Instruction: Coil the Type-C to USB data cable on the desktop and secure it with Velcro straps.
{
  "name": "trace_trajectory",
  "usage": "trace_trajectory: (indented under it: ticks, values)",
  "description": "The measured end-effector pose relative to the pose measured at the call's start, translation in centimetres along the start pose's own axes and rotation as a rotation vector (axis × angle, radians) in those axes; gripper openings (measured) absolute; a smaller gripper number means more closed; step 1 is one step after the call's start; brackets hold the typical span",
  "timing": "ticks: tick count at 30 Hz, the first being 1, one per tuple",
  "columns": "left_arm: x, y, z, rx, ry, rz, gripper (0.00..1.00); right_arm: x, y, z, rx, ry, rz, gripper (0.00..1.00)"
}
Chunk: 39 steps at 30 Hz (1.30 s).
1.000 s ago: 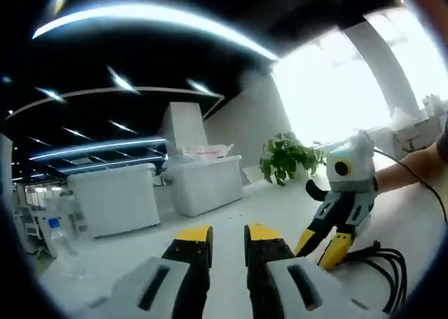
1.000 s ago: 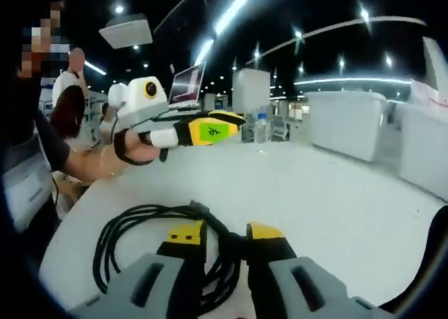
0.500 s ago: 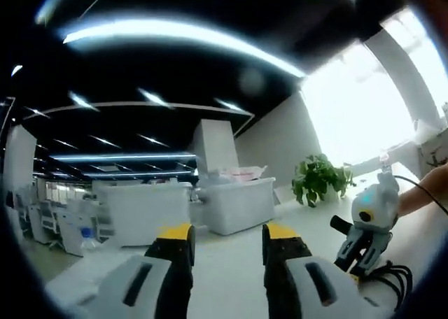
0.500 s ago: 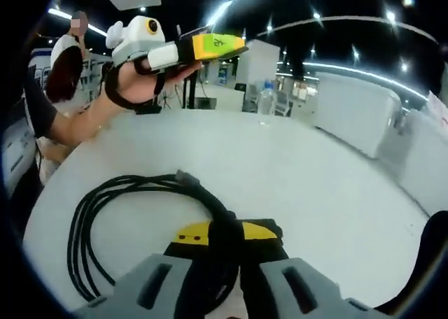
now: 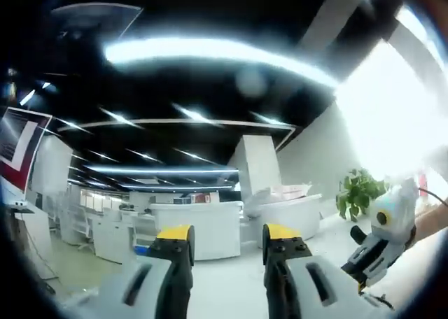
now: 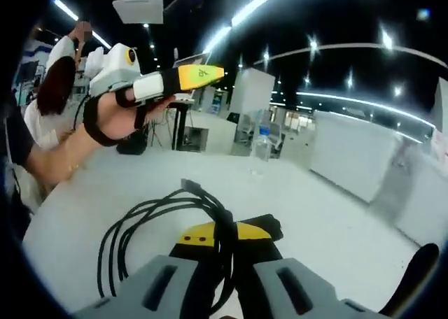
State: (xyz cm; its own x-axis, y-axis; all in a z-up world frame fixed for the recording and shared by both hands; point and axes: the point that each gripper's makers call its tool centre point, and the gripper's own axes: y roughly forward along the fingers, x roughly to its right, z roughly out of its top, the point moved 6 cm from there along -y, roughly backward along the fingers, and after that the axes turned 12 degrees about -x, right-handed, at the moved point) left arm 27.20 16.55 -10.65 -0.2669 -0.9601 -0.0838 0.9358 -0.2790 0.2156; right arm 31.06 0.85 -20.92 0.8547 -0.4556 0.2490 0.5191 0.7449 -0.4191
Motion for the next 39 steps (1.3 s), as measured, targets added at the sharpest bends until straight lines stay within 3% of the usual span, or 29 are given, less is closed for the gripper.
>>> trace_trajectory:
  ticks: [4, 10, 14, 16, 20, 25, 32, 34, 36, 39]
  values:
    - [-0.3, 0.3, -0.5, -0.014, 0.006, 0.022, 0.39, 0.1, 4.8, 1.6, 0.004, -0.012, -0.002, 0.07]
    - [-0.4, 0.5, -1.1, -0.035, -0.012, 0.028, 0.38, -0.1, 10.9, 2.1, -0.014, 0.011, 0.007, 0.08]
    - [-0.5, 0.5, -1.5, -0.050, -0.011, 0.039, 0.38, -1.0, 12.9, 1.5, -0.055, 0.004, 0.022, 0.12]
    - [-0.6, 0.6, -1.6, -0.054, -0.015, 0.046, 0.38, -1.3, 12.9, 1.2, -0.060, 0.008, 0.018, 0.13]
    - [-1.0, 0.6, -1.9, -0.060, -0.016, 0.069, 0.38, -1.2, 10.7, 1.0, 0.004, 0.111, 0.035, 0.13]
    - [-0.4, 1.1, -3.1, -0.098, -0.003, 0.057, 0.35, 1.0, 3.9, -0.3, 0.094, 0.230, -0.019, 0.13]
    - [1.6, 1.7, -4.4, -0.145, 0.039, -0.001, 0.34, 4.9, -7.4, -3.1, 0.177, 0.356, -0.242, 0.14]
    - [1.8, 1.6, -4.6, -0.162, 0.031, -0.004, 0.34, 5.7, -10.5, -4.0, 0.192, 0.356, -0.306, 0.14]
    - [1.8, 1.5, -4.8, -0.178, 0.031, -0.002, 0.34, 6.2, -13.1, -5.1, 0.166, 0.331, -0.376, 0.17]
    - [2.0, 0.9, -5.0, -0.188, 0.034, 0.002, 0.35, 6.8, -16.2, -6.4, 0.170, 0.336, -0.466, 0.21]
